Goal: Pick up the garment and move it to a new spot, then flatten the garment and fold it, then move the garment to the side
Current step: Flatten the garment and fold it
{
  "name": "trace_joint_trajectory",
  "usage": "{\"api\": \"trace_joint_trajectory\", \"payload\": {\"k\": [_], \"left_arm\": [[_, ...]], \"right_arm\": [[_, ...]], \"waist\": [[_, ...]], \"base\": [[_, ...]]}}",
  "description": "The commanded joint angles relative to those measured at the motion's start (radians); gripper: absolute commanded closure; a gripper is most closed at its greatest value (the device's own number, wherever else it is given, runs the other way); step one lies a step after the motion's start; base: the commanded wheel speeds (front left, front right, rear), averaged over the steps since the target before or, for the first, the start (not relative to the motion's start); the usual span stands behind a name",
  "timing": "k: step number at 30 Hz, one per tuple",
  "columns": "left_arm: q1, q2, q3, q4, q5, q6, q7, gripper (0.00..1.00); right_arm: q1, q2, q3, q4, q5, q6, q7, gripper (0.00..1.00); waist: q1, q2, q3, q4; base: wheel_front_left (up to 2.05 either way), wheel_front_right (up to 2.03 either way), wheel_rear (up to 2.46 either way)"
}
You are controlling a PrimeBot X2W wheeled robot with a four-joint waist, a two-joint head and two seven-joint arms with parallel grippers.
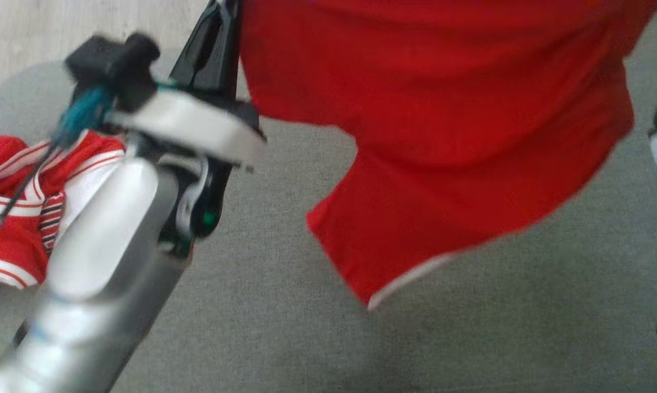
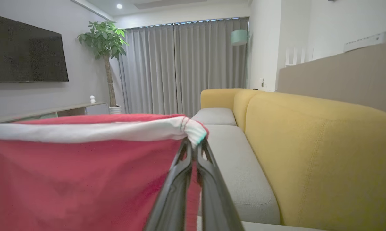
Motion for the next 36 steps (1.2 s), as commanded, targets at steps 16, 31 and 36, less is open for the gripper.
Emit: {"api": "trace_joint_trajectory", "payload": {"k": [16, 31, 36], "left_arm": [[-0.491, -0.209, 0.175, 0.968, -0.106, -0.190, -0.350, 1.00], [-0.162, -0.262, 0.126, 1.289, -0.314, -0.227, -0.324, 1.00], [-0.133, -0.261, 0.094, 1.298, -0.291, -0.243, -0.376, 1.00]], "right_arm": [[-0.626, 0.155, 0.270, 0.800, 0.098, -0.001, -0.293, 1.00], [-0.292, 0.207, 0.656, 1.069, 0.393, -0.001, -0.438, 1.00], [-0.191, 0.134, 0.721, 0.965, 0.472, -0.001, -0.521, 1.00]], "waist": [[0.0000, 0.0000, 0.062, -0.048], [0.0000, 0.0000, 0.133, -0.038], [0.0000, 0.0000, 0.109, -0.038]], "base": [[0.00, 0.00, 0.00], [0.00, 0.00, 0.00], [0.00, 0.00, 0.00]]}}
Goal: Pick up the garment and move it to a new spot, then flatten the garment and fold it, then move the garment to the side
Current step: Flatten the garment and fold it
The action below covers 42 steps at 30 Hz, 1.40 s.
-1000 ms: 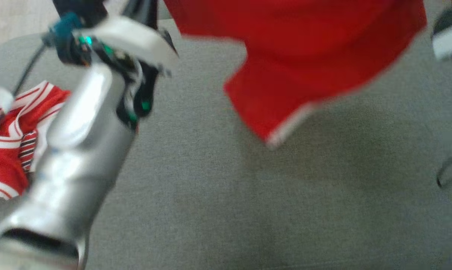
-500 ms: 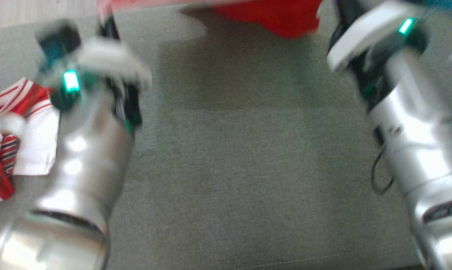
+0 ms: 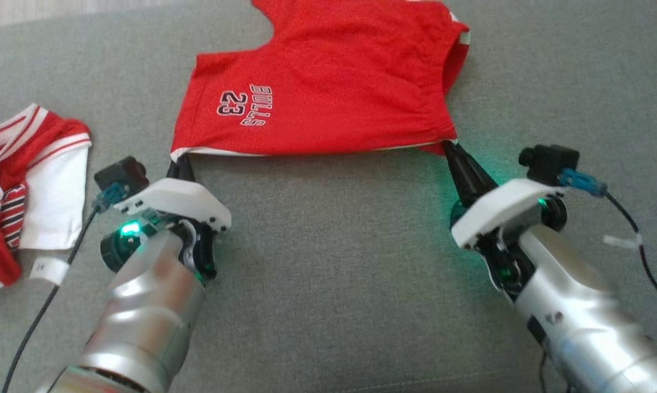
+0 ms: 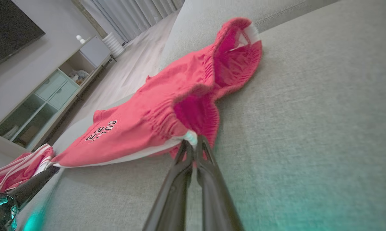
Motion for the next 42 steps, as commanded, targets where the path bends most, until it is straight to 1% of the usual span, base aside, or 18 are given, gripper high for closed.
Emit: {"api": "trace_joint_trajectory", "payload": {"k": [1, 3, 4, 9, 10, 13, 16, 20, 24, 26, 28, 30, 33, 34, 36, 39, 41, 42], "left_arm": [[0.004, 0.039, 0.013, -0.021, 0.023, -0.011, -0.028, 1.00], [0.022, 0.065, 0.015, -0.054, 0.049, -0.021, -0.036, 1.00], [0.033, 0.089, 0.027, -0.097, 0.071, -0.015, -0.036, 1.00], [0.220, 0.162, 0.108, -0.383, 0.196, 0.040, -0.037, 1.00], [0.220, 0.162, 0.108, -0.383, 0.196, 0.040, -0.037, 1.00], [0.370, 0.195, 0.113, -0.561, 0.250, 0.082, -0.037, 1.00], [0.516, 0.248, 0.100, -0.770, 0.275, 0.152, -0.008, 1.00], [0.707, 0.344, 0.099, -1.127, 0.296, 0.290, 0.118, 1.00], [0.874, 0.427, 0.123, -1.449, 0.312, 0.435, 0.229, 1.00], [0.929, 0.454, 0.133, -1.551, 0.317, 0.483, 0.265, 1.00], [0.954, 0.476, 0.138, -1.611, 0.325, 0.509, 0.290, 1.00], [0.949, 0.483, 0.137, -1.643, 0.323, 0.513, 0.308, 1.00], [0.904, 0.487, 0.129, -1.635, 0.311, 0.490, 0.334, 1.00], [0.848, 0.487, 0.119, -1.603, 0.300, 0.459, 0.356, 1.00], [0.773, 0.483, 0.107, -1.555, 0.288, 0.420, 0.379, 1.00], [0.635, 0.471, 0.082, -1.472, 0.276, 0.353, 0.420, 1.00], [0.526, 0.461, 0.062, -1.400, 0.279, 0.302, 0.441, 1.00], [0.470, 0.454, 0.049, -1.359, 0.281, 0.275, 0.453, 1.00]], "right_arm": [[0.029, -0.030, 0.030, -0.078, 0.021, -0.001, -0.034, 1.00], [0.063, -0.066, 0.052, -0.137, 0.029, -0.001, -0.049, 1.00], [0.082, -0.086, 0.060, -0.165, 0.030, -0.001, -0.055, 1.00], [0.213, -0.182, 0.069, -0.308, 0.016, -0.001, -0.059, 1.00], [0.213, -0.182, 0.069, -0.308, 0.016, -0.001, -0.059, 1.00], [0.326, -0.231, 0.031, -0.397, 0.009, -0.001, -0.024, 1.00], [0.461, -0.265, -0.040, -0.499, -0.010, -0.001, 0.044, 1.00], [0.652, -0.276, -0.182, -0.667, -0.065, -0.001, 0.172, 1.00], [0.831, -0.238, -0.314, -0.892, -0.076, -0.001, 0.346, 1.00], [0.893, -0.216, -0.375, -0.986, -0.100, -0.001, 0.427, 1.00], [0.928, -0.183, -0.426, -1.064, -0.120, -0.001, 0.495, 1.00], [0.936, -0.147, -0.465, -1.115, -0.143, -0.001, 0.551, 1.00], [0.902, -0.106, -0.494, -1.144, -0.163, -0.001, 0.612, 1.00], [0.856, -0.090, -0.501, -1.141, -0.176, -0.001, 0.638, 1.00], [0.795, -0.070, -0.498, -1.127, -0.169, -0.001, 0.658, 1.00], [0.689, -0.061, -0.492, -1.086, -0.174, -0.001, 0.663, 1.00], [0.617, -0.071, -0.493, -1.036, -0.201, -0.001, 0.661, 1.00], [0.583, -0.061, -0.495, -1.007, -0.195, -0.001, 0.656, 1.00]], "waist": [[-0.0001, 0.0000, -0.020, -0.005], [-0.0001, 0.0000, -0.038, -0.011], [-0.0001, 0.0000, -0.049, -0.013], [-0.0001, 0.0000, -0.111, -0.020], [-0.0001, 0.0000, -0.111, -0.020], [-0.0001, 0.0000, -0.139, -0.013], [-0.0001, 0.0000, -0.155, -0.007], [-0.0001, 0.0000, -0.158, -0.007], [-0.0001, 0.0000, -0.145, -0.023], [-0.0001, 0.0000, -0.134, -0.029], [-0.0001, 0.0000, -0.121, -0.033], [-0.0001, 0.0000, -0.106, -0.035], [-0.0001, 0.0000, -0.083, -0.035], [-0.0001, 0.0000, -0.062, -0.034], [-0.0001, 0.0000, -0.039, -0.035], [-0.0001, 0.0000, -0.001, -0.037], [-0.0001, 0.0000, 0.026, -0.043], [-0.0001, 0.0000, 0.038, -0.048]], "base": [[0.00, 0.00, 0.00], [0.00, 0.00, 0.00], [0.00, 0.00, 0.00], [0.00, 0.00, 0.00], [0.00, 0.00, 0.00], [0.00, 0.00, 0.00], [0.00, 0.00, 0.00], [0.00, 0.00, 0.00], [0.00, 0.00, 0.00], [0.00, 0.00, 0.00], [0.00, 0.00, 0.00], [0.00, 0.00, 0.00], [0.00, 0.00, 0.00], [0.00, 0.00, 0.00], [0.00, 0.00, 0.00], [0.00, 0.00, 0.00], [0.00, 0.00, 0.00], [0.00, 0.00, 0.00]]}}
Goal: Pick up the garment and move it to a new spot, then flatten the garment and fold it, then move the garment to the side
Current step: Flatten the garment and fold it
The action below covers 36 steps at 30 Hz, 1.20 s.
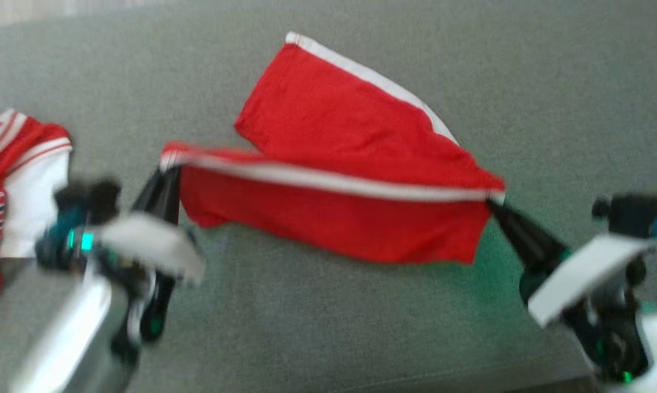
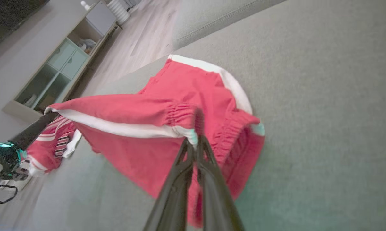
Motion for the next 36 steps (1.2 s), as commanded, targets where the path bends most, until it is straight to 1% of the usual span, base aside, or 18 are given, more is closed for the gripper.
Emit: {"api": "trace_joint_trajectory", "payload": {"k": [1, 5, 11, 12, 16, 20, 25, 30, 31, 32, 33, 36], "left_arm": [[-0.108, 0.009, 0.024, 0.021, 0.011, -0.029, 0.014, 1.00], [-0.310, -0.032, -0.026, 0.231, 0.020, -0.109, 0.083, 1.00], [-0.551, -0.082, -0.063, 0.555, 0.016, -0.192, 0.190, 1.00], [-0.551, -0.082, -0.063, 0.555, 0.016, -0.192, 0.190, 1.00], [-0.676, -0.102, -0.082, 0.726, 0.026, -0.236, 0.225, 1.00], [-0.775, -0.117, -0.093, 0.852, 0.043, -0.265, 0.215, 1.00], [-0.861, -0.134, -0.102, 0.965, 0.065, -0.278, 0.172, 1.00], [-0.900, -0.162, -0.108, 1.060, 0.067, -0.288, 0.146, 1.00], [-0.901, -0.169, -0.105, 1.078, 0.061, -0.290, 0.142, 0.91], [-0.901, -0.174, -0.105, 1.094, 0.059, -0.292, 0.138, 0.11], [-0.900, -0.180, -0.106, 1.106, 0.057, -0.296, 0.132, 0.00], [-0.897, -0.198, -0.097, 1.130, 0.045, -0.305, 0.091, 0.00]], "right_arm": [[-0.050, 0.002, 0.008, -0.001, 0.009, -0.001, -0.016, 1.00], [-0.160, 0.043, 0.005, 0.104, 0.028, -0.001, -0.049, 1.00], [-0.281, 0.108, 0.051, 0.228, 0.097, -0.001, -0.085, 1.00], [-0.281, 0.108, 0.051, 0.228, 0.097, -0.001, -0.085, 1.00], [-0.347, 0.130, 0.104, 0.290, 0.141, -0.001, -0.115, 1.00], [-0.397, 0.130, 0.166, 0.334, 0.170, -0.001, -0.153, 1.00], [-0.436, 0.116, 0.228, 0.373, 0.207, -0.001, -0.218, 1.00], [-0.464, 0.095, 0.289, 0.403, 0.246, -0.001, -0.270, 1.00], [-0.467, 0.091, 0.303, 0.404, 0.257, -0.001, -0.278, 0.62], [-0.470, 0.085, 0.317, 0.403, 0.266, -0.001, -0.288, 0.00], [-0.472, 0.074, 0.328, 0.402, 0.269, -0.001, -0.302, 0.00], [-0.464, 0.028, 0.352, 0.406, 0.260, -0.001, -0.355, 0.00]], "waist": [[-0.0001, 0.0000, 0.034, -0.016], [-0.0001, 0.0000, 0.070, -0.052], [-0.0001, 0.0000, 0.122, -0.147], [-0.0001, 0.0000, 0.122, -0.147], [-0.0001, 0.0000, 0.151, -0.211], [-0.0001, 0.0000, 0.173, -0.257], [-0.0001, 0.0000, 0.186, -0.286], [-0.0001, 0.0000, 0.189, -0.291], [-0.0001, 0.0000, 0.188, -0.290], [-0.0001, 0.0000, 0.187, -0.289], [-0.0001, 0.0000, 0.185, -0.285], [-0.0001, 0.0000, 0.177, -0.268]], "base": [[0.00, 0.00, 0.00], [0.00, 0.00, 0.00], [0.00, 0.00, 0.00], [0.00, 0.00, 0.00], [0.00, 0.00, 0.00], [0.00, 0.00, 0.00], [0.00, 0.00, 0.00], [0.00, 0.00, 0.00], [0.00, 0.00, 0.00], [0.00, 0.00, 0.00], [0.00, 0.00, 0.00], [0.00, 0.00, 0.00]]}}
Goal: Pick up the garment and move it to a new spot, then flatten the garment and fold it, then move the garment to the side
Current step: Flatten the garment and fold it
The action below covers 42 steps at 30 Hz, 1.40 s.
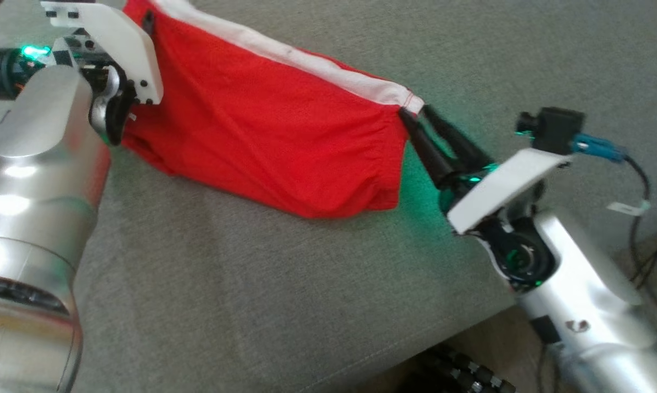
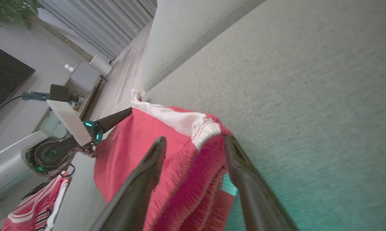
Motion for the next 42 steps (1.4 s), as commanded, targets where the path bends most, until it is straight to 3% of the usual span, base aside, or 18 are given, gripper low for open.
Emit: {"api": "trace_joint_trajectory", "payload": {"k": [1, 6, 11, 15, 19, 20, 25, 31, 35, 42], "left_arm": [[-0.040, 0.019, 0.027, -0.023, -0.008, -0.007, -0.043, 0.00], [0.002, 0.004, 0.058, -0.047, -0.013, 0.020, -0.256, 0.00], [0.084, -0.001, 0.081, -0.110, 0.008, 0.103, -0.493, 0.00], [0.178, 0.002, 0.092, -0.209, 0.036, 0.175, -0.581, 0.00], [0.297, 0.026, 0.112, -0.365, 0.080, 0.264, -0.595, 0.00], [0.297, 0.026, 0.112, -0.365, 0.080, 0.264, -0.595, 0.00], [0.472, 0.071, 0.134, -0.595, 0.151, 0.381, -0.596, 0.00], [0.642, 0.132, 0.139, -0.778, 0.187, 0.497, -0.571, 0.00], [0.716, 0.168, 0.133, -0.862, 0.192, 0.543, -0.510, 0.00], [0.778, 0.194, 0.135, -0.942, 0.174, 0.580, -0.436, 0.00]], "right_arm": [[-0.002, -0.036, 0.014, -0.030, -0.017, -0.001, -0.043, 0.00], [0.033, -0.111, 0.013, -0.019, -0.086, -0.001, -0.192, 0.00], [0.084, -0.153, -0.072, 0.005, -0.181, -0.001, -0.329, 0.00], [0.122, -0.150, -0.175, 0.011, -0.283, -0.001, -0.365, 0.00], [0.158, -0.126, -0.268, -0.029, -0.398, -0.001, -0.361, 0.00], [0.158, -0.126, -0.268, -0.029, -0.398, -0.001, -0.361, 0.00], [0.212, -0.091, -0.354, -0.144, -0.539, -0.001, -0.312, 0.00], [0.294, -0.047, -0.406, -0.284, -0.639, -0.001, -0.229, 0.00], [0.346, -0.016, -0.423, -0.344, -0.667, -0.001, -0.181, 0.00], [0.379, 0.018, -0.431, -0.394, -0.680, -0.001, -0.142, 0.00]], "waist": [[0.0000, 0.0000, -0.009, 0.016], [0.0000, 0.0000, -0.039, 0.062], [0.0000, 0.0000, -0.079, 0.118], [0.0000, 0.0000, -0.108, 0.163], [0.0000, 0.0000, -0.127, 0.200], [0.0000, 0.0000, -0.127, 0.200], [0.0000, 0.0000, -0.141, 0.233], [0.0000, 0.0000, -0.154, 0.251], [0.0000, 0.0000, -0.158, 0.255], [0.0000, 0.0000, -0.161, 0.256]], "base": [[0.00, 0.00, 0.00], [0.00, 0.00, 0.00], [0.00, 0.00, 0.00], [0.00, 0.00, 0.00], [0.00, 0.00, 0.00], [0.00, 0.00, 0.00], [0.00, 0.00, 0.00], [0.00, 0.00, 0.00], [0.00, 0.00, 0.00], [0.00, 0.00, 0.00]]}}
